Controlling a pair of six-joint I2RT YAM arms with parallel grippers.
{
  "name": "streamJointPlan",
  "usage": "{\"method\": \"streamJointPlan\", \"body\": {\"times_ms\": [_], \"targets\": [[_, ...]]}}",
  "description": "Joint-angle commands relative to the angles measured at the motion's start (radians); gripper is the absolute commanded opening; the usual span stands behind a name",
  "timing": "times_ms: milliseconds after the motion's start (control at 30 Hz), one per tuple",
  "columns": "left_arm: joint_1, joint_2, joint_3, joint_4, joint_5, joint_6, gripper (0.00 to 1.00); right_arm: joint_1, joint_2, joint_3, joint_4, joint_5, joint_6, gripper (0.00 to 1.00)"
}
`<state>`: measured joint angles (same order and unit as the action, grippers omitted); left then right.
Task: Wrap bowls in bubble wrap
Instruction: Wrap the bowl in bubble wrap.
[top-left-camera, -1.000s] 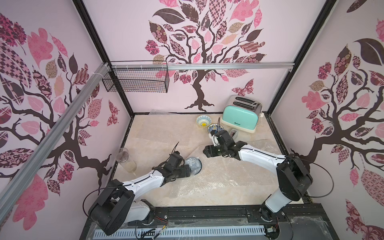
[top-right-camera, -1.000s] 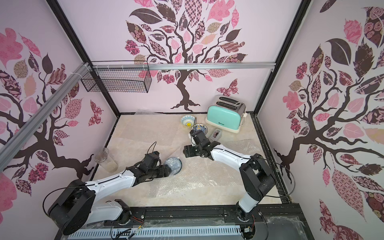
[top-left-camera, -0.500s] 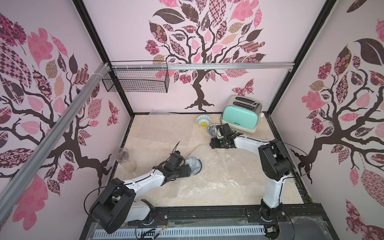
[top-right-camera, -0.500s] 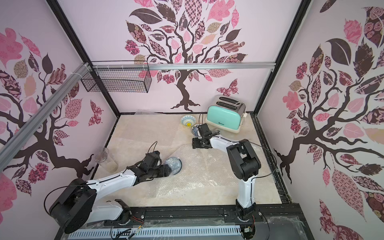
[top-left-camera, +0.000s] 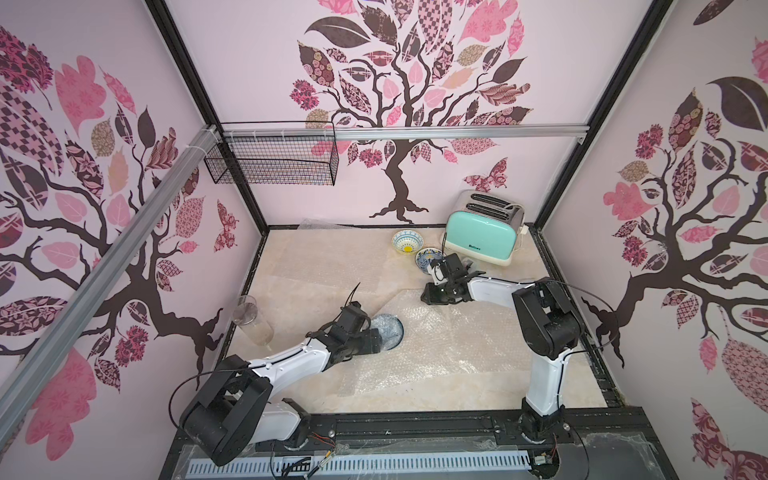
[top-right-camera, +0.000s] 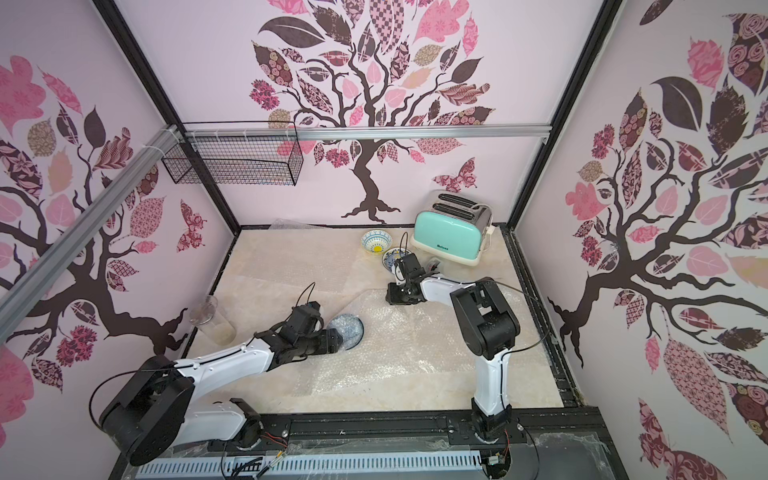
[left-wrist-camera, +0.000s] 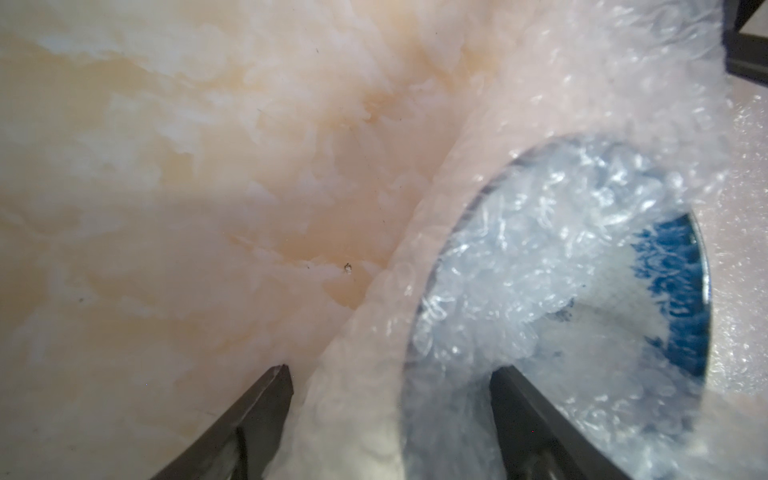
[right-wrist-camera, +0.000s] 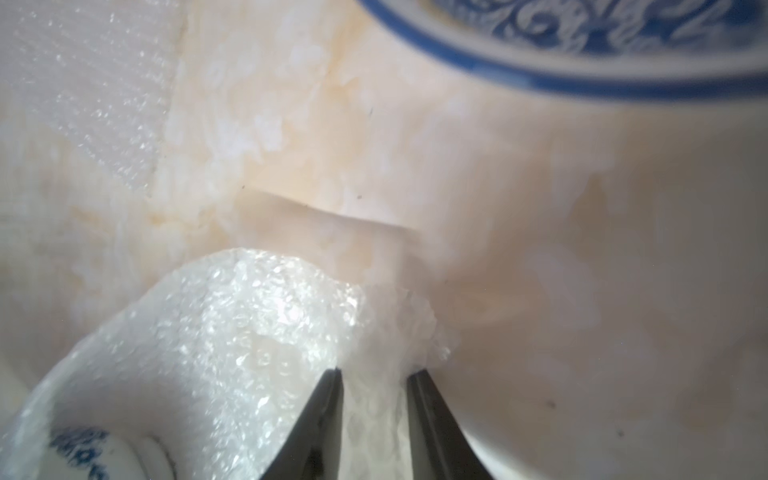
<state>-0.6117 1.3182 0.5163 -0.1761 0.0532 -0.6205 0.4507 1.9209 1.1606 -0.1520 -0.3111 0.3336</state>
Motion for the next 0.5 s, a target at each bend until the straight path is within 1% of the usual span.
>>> {"method": "streamJointPlan", "body": {"times_ms": [0,133,233,333,467], "targets": [[-0.005,0.018,0.002,-0.025,-0.016,0.013,0.81,0.022,-0.116,-0.025,0.028,-0.085,0.02,0.23],[-0.009,0.023,0.006,-0.023,-0.009,0.016,0.8,0.069,-0.238,-0.1,0.09,-0.158,0.035,0.19],[-0.008,0.023,0.004,-0.019,-0.011,0.015,0.8,0.127,-0.297,-0.166,0.137,-0.208,0.048,0.17],[-0.008,0.024,0.006,-0.02,-0.013,0.015,0.79,0.193,-0.324,-0.23,0.189,-0.253,0.062,0.16],[-0.01,0.023,0.001,-0.015,-0.013,0.012,0.79,0.27,-0.327,-0.283,0.24,-0.278,0.055,0.15]]}}
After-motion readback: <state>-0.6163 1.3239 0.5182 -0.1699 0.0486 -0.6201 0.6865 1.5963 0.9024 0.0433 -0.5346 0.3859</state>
